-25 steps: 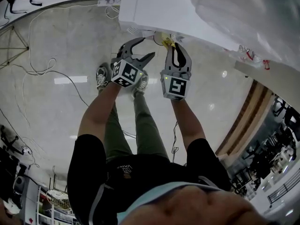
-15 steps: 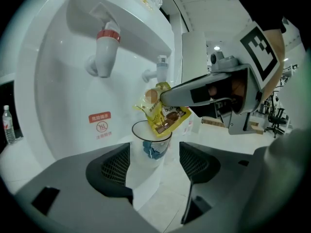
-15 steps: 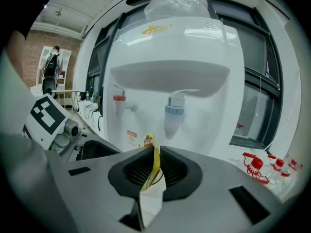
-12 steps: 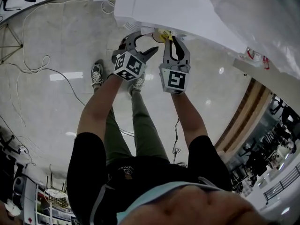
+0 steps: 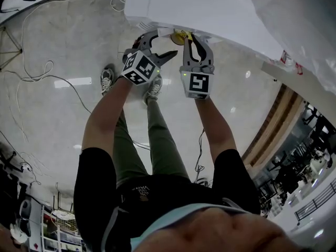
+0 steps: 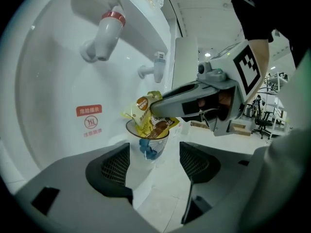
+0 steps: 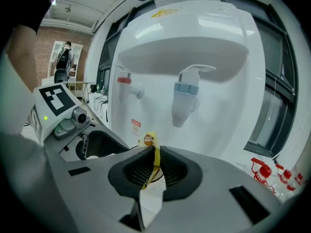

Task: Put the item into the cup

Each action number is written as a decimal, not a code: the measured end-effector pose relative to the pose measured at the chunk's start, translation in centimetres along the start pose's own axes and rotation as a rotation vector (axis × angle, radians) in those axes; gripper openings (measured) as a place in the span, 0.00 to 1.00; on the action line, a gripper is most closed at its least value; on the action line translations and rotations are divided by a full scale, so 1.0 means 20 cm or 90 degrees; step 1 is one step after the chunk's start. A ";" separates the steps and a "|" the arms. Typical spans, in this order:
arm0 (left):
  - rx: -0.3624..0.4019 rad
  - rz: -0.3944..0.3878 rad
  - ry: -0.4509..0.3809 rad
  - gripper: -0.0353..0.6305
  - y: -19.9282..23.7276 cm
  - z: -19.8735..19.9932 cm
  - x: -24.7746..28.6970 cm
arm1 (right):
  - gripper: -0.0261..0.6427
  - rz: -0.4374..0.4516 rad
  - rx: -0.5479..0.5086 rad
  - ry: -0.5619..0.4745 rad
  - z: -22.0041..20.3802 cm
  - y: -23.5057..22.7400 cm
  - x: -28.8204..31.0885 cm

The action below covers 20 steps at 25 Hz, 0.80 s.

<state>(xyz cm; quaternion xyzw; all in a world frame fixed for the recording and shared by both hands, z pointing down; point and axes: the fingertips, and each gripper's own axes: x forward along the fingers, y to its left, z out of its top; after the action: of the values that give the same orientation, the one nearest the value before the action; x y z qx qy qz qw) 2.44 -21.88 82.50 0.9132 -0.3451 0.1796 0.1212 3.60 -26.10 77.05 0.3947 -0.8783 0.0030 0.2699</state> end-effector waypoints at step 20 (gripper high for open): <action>-0.025 -0.045 -0.026 0.53 0.08 0.00 0.04 | 0.13 0.059 -0.043 0.035 -0.11 0.04 0.16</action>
<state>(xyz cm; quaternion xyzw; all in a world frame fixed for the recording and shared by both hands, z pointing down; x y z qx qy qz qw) 1.89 -23.44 82.93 0.9259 -0.3181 0.1498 0.1380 2.29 -27.27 80.69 0.3442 -0.8873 -0.0030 0.3068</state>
